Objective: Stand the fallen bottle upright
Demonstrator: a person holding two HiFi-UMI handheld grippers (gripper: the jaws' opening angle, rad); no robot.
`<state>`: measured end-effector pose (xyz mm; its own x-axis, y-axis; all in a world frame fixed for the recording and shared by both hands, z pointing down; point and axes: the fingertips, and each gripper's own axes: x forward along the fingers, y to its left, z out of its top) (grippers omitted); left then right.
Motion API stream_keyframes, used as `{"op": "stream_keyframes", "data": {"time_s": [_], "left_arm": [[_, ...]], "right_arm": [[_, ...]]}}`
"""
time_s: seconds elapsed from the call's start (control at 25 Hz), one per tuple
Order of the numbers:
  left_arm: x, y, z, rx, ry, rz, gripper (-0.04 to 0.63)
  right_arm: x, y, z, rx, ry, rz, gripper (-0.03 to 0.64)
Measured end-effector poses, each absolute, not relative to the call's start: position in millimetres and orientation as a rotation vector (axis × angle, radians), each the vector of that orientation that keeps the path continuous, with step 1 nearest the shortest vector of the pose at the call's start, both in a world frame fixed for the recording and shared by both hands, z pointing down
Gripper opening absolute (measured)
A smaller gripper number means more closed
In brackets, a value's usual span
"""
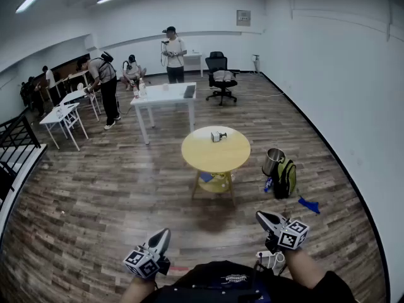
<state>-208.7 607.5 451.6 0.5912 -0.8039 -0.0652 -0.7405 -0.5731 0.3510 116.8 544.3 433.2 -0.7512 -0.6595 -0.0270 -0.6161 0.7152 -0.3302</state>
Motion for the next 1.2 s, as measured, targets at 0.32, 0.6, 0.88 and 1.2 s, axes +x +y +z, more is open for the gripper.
{"op": "stream_keyframes", "data": {"time_s": [0.32, 0.6, 0.88, 1.2], "left_arm": [[-206.3, 608.0, 445.3, 2.549, -1.240, -0.333, 0.006], [-200.7, 610.6, 447.7, 2.543, -1.233, -0.330, 0.006], [-201.6, 612.1, 443.2, 2.551, -1.241, -0.351, 0.006], [-197.0, 616.7, 442.9, 2.549, -1.231, -0.345, 0.006]], "right_arm": [[109.0, 543.9, 430.6, -1.031, 2.784, -0.451, 0.018], [114.6, 543.8, 436.1, -1.042, 2.777, -0.465, 0.018], [120.3, 542.8, 434.9, -1.060, 2.743, -0.483, 0.020], [120.5, 545.6, 436.1, -1.058, 2.740, -0.505, 0.020]]}}
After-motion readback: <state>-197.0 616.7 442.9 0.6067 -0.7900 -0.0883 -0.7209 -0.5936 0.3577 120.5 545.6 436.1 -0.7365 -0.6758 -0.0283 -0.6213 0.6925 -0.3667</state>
